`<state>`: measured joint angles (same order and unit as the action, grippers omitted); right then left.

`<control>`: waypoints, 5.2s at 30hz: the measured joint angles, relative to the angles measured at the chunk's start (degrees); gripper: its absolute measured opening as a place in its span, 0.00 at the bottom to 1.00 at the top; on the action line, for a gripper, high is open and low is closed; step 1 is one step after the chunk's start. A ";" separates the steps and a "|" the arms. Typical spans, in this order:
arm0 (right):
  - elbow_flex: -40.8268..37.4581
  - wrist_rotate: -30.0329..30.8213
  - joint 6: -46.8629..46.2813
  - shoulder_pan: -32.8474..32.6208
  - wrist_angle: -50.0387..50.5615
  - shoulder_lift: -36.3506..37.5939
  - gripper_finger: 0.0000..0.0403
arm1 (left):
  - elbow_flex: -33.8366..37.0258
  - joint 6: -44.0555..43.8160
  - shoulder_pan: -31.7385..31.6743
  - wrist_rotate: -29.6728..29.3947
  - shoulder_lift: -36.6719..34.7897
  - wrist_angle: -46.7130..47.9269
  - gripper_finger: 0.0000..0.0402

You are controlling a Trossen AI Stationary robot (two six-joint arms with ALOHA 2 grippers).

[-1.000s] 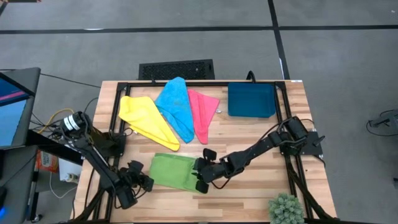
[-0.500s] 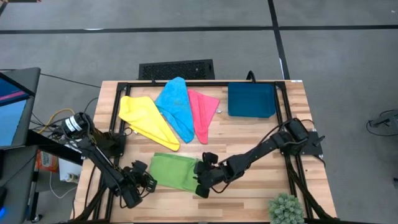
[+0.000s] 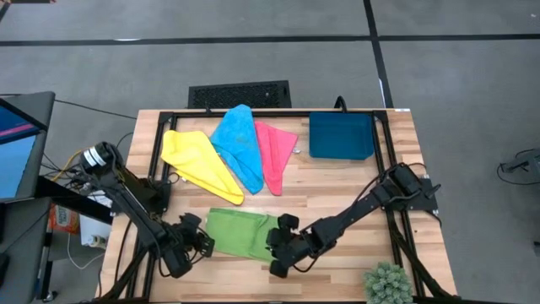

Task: Fold microfiber towels
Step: Fold the green microfiber towel, then put the green microfiber towel into the blue bin

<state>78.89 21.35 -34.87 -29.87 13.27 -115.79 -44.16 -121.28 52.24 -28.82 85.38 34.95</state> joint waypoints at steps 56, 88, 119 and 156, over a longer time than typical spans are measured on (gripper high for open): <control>-1.42 5.34 -19.04 -3.17 10.89 0.24 0.16 | -7.02 48.88 -22.73 13.94 -0.94 -26.11 0.00; -1.42 5.70 -33.90 -10.98 17.66 0.37 0.16 | -21.51 60.27 -26.27 21.15 20.07 -30.89 0.01; -1.40 -5.75 -54.43 -1.79 14.65 2.67 0.63 | -21.64 62.64 -26.68 9.69 -12.03 -15.33 0.59; -1.49 -9.18 -43.42 10.60 10.94 2.23 0.03 | -21.55 62.06 -21.37 -4.84 -19.82 -5.33 0.59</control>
<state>77.41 12.17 -78.28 -19.27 24.21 -113.56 -65.71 -59.22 30.87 -33.66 65.56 29.63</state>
